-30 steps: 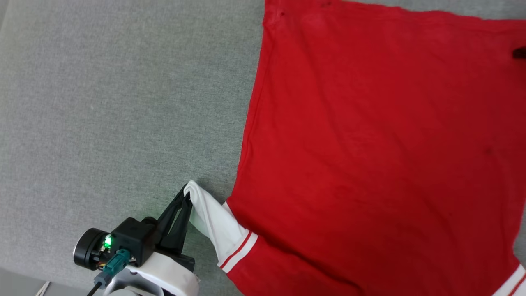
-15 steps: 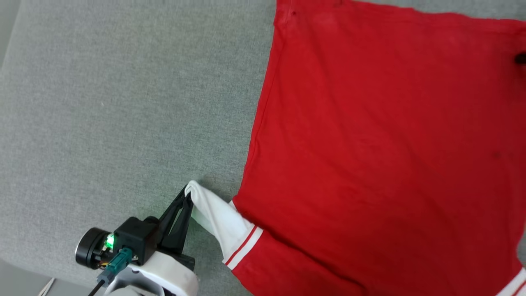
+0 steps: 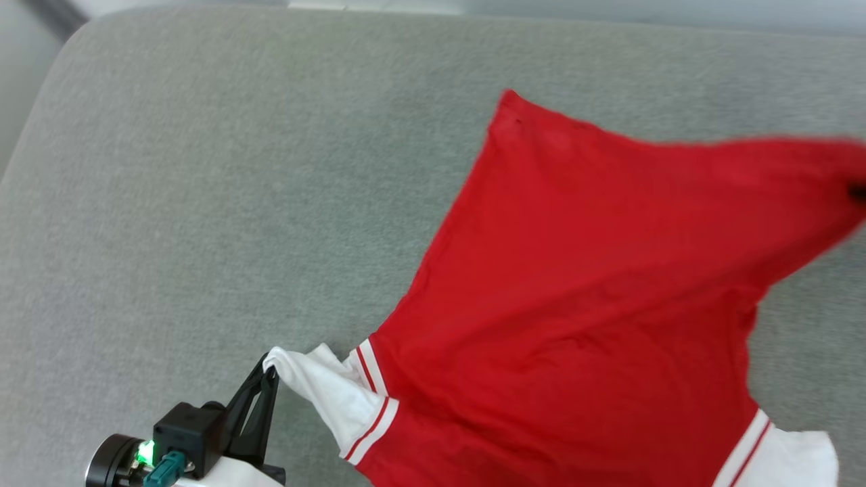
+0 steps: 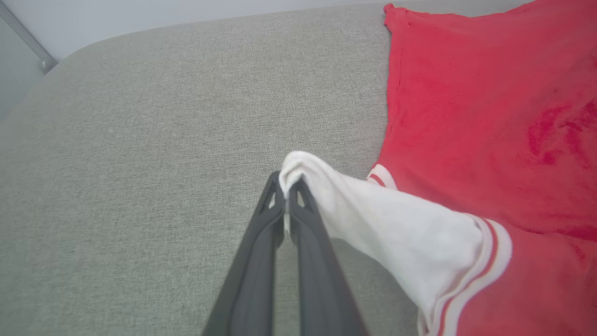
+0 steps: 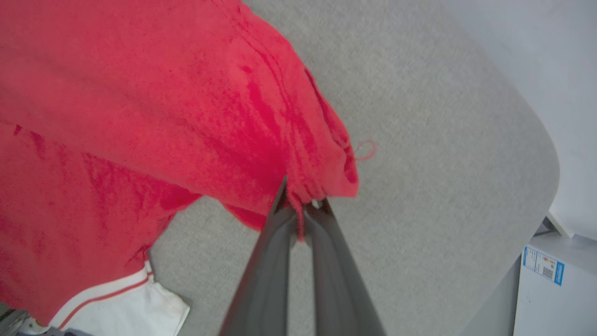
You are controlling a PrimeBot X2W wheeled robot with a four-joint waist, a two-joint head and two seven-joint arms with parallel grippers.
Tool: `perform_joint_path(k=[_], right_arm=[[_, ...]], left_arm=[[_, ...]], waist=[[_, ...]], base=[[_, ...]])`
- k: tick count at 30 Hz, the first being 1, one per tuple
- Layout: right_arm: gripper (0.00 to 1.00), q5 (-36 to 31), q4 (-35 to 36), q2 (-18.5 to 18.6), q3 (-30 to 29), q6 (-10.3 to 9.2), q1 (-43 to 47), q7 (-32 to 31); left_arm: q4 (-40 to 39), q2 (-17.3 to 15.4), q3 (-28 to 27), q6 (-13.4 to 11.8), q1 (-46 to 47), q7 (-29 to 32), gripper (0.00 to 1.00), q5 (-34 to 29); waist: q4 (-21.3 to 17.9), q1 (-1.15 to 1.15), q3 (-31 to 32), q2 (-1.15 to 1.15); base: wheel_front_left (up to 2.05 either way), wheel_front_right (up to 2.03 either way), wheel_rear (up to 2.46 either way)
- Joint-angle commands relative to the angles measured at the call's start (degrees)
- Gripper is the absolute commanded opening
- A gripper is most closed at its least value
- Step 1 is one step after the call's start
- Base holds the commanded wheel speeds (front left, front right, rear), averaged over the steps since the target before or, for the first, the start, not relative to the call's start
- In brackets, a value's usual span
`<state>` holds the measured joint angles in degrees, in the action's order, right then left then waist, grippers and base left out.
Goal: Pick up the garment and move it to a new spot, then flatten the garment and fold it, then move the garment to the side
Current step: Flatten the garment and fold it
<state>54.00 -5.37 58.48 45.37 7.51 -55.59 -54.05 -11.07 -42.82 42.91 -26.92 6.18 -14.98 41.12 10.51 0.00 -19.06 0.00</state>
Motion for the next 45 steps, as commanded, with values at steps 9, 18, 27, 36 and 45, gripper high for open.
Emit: perform_joint_path(k=[9, 18, 27, 36, 45], right_arm=[[0.00, 7.7, 5.4, 13.0, 1.7, -0.04, 22.8, 6.0], [0.00, 14.0, -0.2, 12.3, 1.0, -0.04, 45.5, 18.5], [1.00, 11.7, 2.2, 10.3, -9.5, -0.03, 43.8, 23.4], [1.00, 6.0, 12.8, 10.3, -19.7, -0.03, 32.1, 16.0], [1.00, -2.9, 11.5, -1.4, -12.3, -0.03, 14.2, -2.0]], left_arm=[[-1.5, -1.6, -1.5, -1.7, -4.0, -0.2, 0.00, 1.1], [-2.0, -1.5, -2.8, -2.2, -5.8, -0.3, 0.00, 1.4], [-1.6, -1.4, -3.3, -1.5, -5.8, -0.3, 0.00, 1.1], [-1.9, -0.6, -2.4, -0.8, -3.2, 0.0, 0.00, -0.1], [-0.8, 1.6, -1.0, 0.8, 1.0, 0.4, 0.00, -1.8]], waist=[[-4.2, 0.00, 4.1, 0.00], [-6.0, 0.00, 3.8, 0.00], [-7.1, 0.00, 4.2, 0.00], [-5.2, 0.00, 2.2, 0.00], [-2.0, 0.00, -1.9, 0.00]], base=[[0.00, 0.00, 0.00], [0.00, 0.00, 0.00], [0.00, 0.00, 0.00], [0.00, 0.00, 0.00], [0.00, 0.00, 0.00]])
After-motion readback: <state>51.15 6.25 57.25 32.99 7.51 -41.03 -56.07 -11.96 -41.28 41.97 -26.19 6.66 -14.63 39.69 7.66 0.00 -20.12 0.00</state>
